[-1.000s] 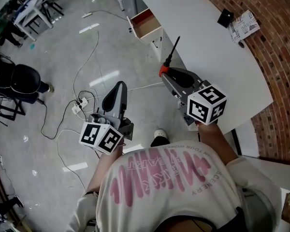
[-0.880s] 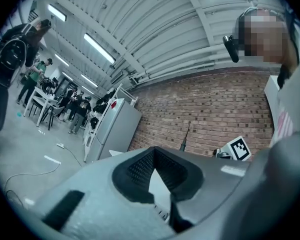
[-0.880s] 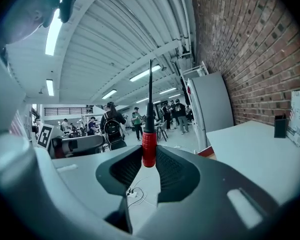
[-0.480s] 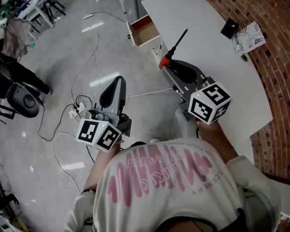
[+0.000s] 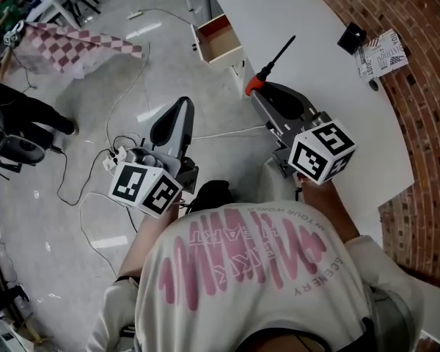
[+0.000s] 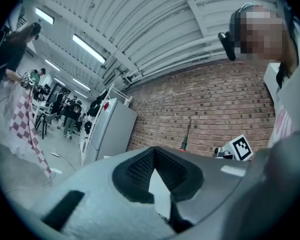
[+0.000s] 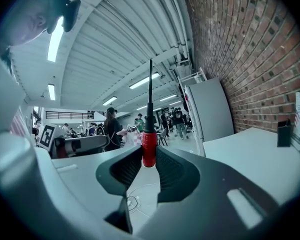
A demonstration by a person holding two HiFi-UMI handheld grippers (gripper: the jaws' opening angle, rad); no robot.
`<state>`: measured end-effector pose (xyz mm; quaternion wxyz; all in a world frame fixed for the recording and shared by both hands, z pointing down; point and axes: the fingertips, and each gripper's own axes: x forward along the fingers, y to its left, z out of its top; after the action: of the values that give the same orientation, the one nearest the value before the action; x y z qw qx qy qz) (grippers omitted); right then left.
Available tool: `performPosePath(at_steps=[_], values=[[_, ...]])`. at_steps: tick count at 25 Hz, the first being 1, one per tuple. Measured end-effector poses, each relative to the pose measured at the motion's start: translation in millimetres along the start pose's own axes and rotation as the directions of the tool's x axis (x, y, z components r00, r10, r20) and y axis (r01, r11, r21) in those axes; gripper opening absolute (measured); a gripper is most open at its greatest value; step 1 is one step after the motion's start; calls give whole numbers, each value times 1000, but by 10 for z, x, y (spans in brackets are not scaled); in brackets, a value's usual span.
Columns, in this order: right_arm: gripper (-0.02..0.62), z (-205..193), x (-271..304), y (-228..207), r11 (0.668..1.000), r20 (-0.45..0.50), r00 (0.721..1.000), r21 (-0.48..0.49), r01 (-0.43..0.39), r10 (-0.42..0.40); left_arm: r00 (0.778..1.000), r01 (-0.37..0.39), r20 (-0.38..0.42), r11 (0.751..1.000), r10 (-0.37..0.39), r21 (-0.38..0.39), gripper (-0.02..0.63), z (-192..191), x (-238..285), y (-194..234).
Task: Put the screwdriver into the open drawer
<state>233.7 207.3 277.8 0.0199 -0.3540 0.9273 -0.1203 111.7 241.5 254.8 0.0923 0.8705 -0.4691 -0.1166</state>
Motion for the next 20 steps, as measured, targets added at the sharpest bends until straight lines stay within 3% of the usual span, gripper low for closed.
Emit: performPosePath(at_steps=[10, 20], values=[[100, 80, 157, -269, 999, 20, 999, 21, 28, -28, 1000, 11, -2, 1000, -11, -10, 5, -15, 242, 203], [100, 285, 883, -546, 997, 27, 997, -3, 73, -73, 998, 58, 10, 997, -58, -44, 5, 209, 716, 915]])
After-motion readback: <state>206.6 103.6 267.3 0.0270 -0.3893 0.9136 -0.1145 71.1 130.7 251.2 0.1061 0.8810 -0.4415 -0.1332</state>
